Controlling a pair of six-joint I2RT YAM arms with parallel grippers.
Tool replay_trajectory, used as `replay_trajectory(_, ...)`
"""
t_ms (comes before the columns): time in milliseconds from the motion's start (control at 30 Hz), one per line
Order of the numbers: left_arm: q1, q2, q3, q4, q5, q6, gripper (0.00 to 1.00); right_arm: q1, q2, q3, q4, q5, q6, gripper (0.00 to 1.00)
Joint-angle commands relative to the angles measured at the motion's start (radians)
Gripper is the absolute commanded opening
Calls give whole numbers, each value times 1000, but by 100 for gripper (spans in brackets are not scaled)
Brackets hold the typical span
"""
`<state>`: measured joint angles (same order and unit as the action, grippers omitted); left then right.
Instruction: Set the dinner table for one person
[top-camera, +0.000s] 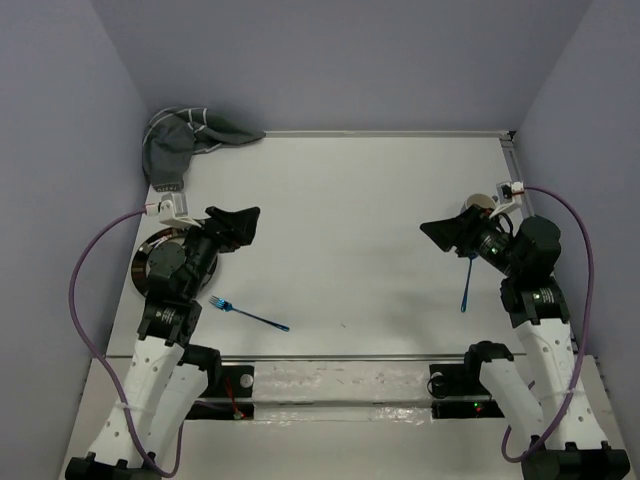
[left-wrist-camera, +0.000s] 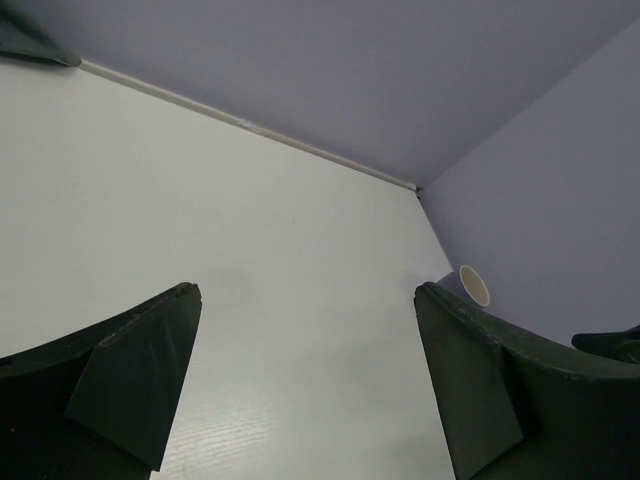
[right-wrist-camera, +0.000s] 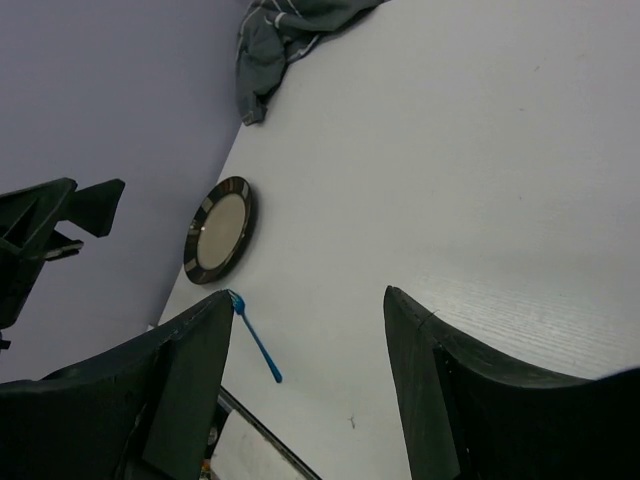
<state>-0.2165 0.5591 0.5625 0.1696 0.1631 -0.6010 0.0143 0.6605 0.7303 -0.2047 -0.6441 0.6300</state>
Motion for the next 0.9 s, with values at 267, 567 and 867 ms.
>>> replay_trajectory(267, 5, 315, 108, 114, -275, -123, 99, 16, 86, -26, 142, 17, 4, 66)
replay_trajectory(567, 115, 729, 283, 162, -608, -217, 55, 289, 198, 12, 125, 217, -67, 66)
replay_trajectory(867, 294, 1050, 476, 76, -627, -264, 69, 449, 294, 14, 145, 336, -139, 66)
